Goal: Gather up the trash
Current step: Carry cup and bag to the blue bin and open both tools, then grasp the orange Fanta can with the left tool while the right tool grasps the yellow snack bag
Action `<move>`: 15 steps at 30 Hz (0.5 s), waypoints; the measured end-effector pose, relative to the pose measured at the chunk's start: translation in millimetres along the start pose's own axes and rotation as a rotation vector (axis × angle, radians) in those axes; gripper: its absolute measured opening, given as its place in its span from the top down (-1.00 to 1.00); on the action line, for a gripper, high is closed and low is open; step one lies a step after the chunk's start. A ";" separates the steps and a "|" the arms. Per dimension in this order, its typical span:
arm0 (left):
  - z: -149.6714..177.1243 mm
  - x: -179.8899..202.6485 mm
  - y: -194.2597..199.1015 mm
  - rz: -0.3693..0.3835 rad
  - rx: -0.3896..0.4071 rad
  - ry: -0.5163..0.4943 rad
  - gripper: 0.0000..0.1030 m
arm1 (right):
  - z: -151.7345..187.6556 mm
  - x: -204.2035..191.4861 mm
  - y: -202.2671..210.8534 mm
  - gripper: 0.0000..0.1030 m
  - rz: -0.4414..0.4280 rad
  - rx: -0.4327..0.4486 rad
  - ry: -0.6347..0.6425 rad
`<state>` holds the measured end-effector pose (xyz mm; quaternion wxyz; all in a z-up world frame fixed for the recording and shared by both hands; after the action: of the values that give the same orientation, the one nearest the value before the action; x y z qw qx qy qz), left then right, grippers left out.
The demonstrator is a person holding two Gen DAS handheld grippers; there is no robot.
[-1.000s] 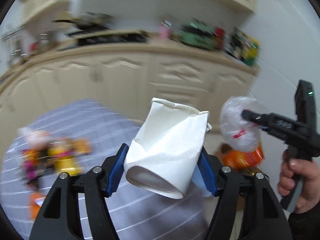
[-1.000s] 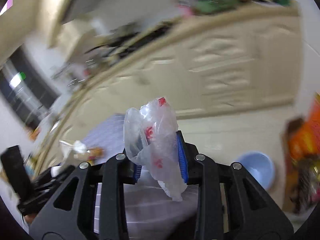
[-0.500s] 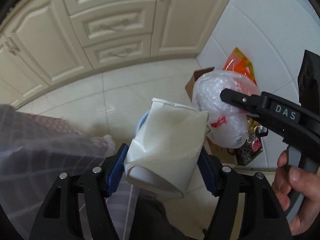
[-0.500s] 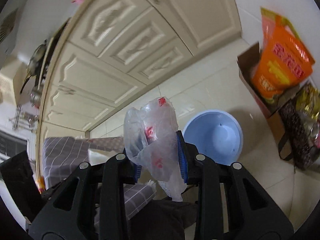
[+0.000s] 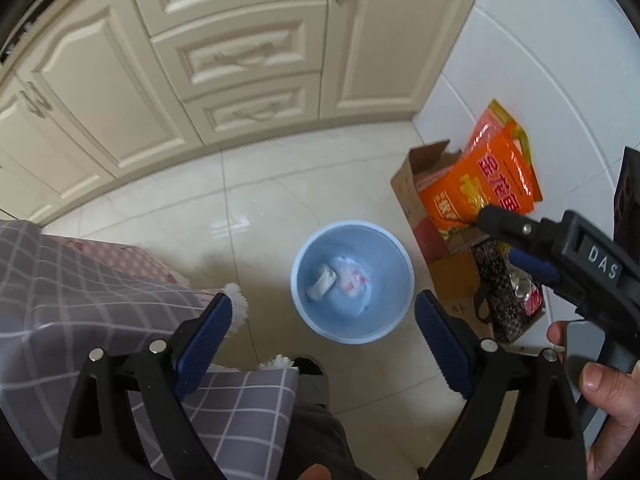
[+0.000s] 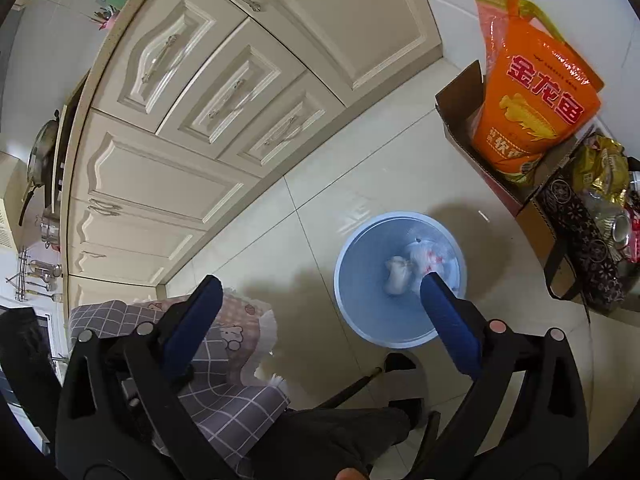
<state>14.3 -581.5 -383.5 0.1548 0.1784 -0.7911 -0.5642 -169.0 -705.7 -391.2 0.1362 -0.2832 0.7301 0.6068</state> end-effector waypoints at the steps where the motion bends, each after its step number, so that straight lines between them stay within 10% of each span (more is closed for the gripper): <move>1: 1.5 -0.4 7.7 -0.005 0.015 0.001 -0.76 | 1.4 -2.9 3.6 -0.88 -0.004 0.006 0.003; 15: 55.6 -44.4 181.9 -0.030 0.365 0.056 -0.79 | 51.4 -149.9 115.0 -0.89 -0.096 0.154 0.303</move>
<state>9.3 -460.1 -230.5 0.1336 0.2310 -0.8730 -0.4083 -122.7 -607.1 -228.6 0.0747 -0.3948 0.7723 0.4921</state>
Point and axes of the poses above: each gripper's, at about its wrist camera, not at the fingertips, and y roughly against the way its jaws point, x to its right, z to its underside, the point moved 3 cm from there along -y, roughly the way its jaws point
